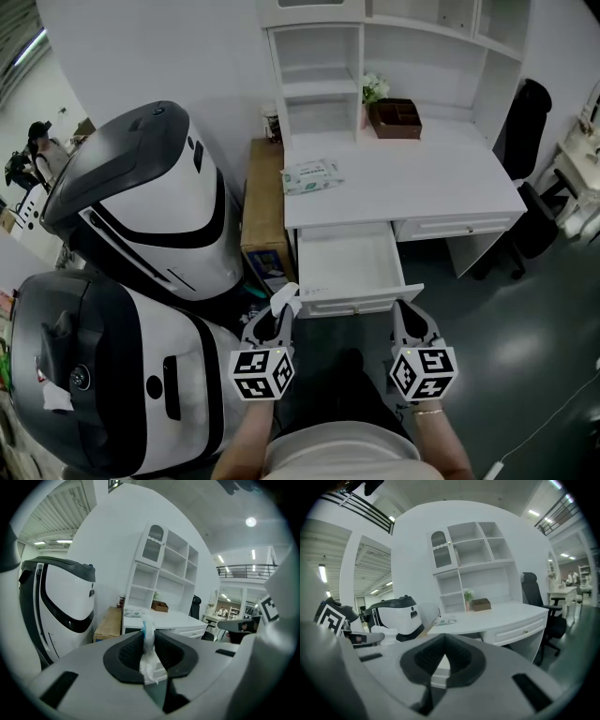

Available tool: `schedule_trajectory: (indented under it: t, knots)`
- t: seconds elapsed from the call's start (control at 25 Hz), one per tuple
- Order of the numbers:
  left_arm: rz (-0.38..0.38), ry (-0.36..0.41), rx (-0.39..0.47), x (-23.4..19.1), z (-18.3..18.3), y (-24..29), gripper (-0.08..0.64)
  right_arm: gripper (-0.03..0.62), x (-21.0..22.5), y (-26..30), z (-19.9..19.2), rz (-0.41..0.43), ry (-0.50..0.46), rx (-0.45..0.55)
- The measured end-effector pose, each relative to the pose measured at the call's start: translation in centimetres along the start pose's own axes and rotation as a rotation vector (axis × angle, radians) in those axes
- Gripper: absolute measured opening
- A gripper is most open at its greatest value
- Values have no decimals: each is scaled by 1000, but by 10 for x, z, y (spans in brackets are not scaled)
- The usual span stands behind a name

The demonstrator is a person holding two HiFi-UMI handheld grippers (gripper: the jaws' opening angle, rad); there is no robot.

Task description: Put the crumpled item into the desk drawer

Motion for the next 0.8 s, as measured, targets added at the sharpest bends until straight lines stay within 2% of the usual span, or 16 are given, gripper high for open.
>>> schedule_trajectory:
  t: [0.8]
  knots:
    - [42, -3, -27, 1, 30, 110, 60, 2, 58, 98, 27, 48, 14, -43]
Point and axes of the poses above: the fingertips, and each gripper's own axes: y forward along the fingers, x to its right, z out of its top, the point moved 2 cm from there along -y, backward along the fingers, and after that the axes turned 2 degrees about -y, right-handed, at the moved point
